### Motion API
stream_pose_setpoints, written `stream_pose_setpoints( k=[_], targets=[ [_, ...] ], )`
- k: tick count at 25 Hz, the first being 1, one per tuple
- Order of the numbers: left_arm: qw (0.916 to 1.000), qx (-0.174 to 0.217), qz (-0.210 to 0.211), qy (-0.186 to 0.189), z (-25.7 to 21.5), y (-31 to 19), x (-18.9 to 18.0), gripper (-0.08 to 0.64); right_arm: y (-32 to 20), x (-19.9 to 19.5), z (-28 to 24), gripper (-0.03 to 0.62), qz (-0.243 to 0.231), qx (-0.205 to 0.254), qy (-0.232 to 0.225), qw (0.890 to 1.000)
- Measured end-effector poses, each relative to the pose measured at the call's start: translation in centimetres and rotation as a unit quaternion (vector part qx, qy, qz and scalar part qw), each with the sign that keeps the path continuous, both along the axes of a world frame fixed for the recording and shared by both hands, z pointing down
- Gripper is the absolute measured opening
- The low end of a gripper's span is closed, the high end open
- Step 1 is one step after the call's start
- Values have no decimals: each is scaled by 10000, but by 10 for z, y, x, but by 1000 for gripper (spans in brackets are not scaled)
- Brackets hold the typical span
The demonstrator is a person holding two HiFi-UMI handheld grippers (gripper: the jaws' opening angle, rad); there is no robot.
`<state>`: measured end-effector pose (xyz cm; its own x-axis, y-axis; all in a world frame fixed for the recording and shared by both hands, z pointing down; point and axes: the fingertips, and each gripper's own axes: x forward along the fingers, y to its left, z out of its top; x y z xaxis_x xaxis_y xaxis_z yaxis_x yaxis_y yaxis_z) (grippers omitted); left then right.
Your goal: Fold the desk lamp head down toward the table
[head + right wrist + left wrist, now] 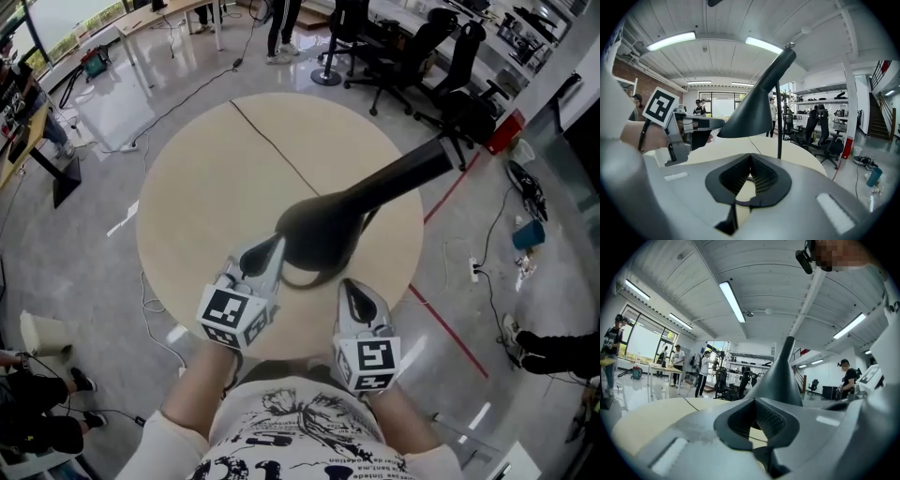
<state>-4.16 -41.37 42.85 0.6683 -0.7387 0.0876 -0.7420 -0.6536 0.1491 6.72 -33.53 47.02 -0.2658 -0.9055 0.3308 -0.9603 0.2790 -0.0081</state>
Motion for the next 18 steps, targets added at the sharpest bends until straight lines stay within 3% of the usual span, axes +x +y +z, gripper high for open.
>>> stream_pose_setpoints(
  k=[5,13,18],
  targets=[
    [9996,8,-102,248,2,-2,-2,2,2,3,10,9,28,-146,-39,9999],
    [9997,-47,-196,-105,5,5,-4,5,2,7,9,9,-16,-75,-57,10000],
    [9989,-81,-404,215,-13,32,-3,5,2,8,-2,9,-282,89,-11,9996]
  ],
)
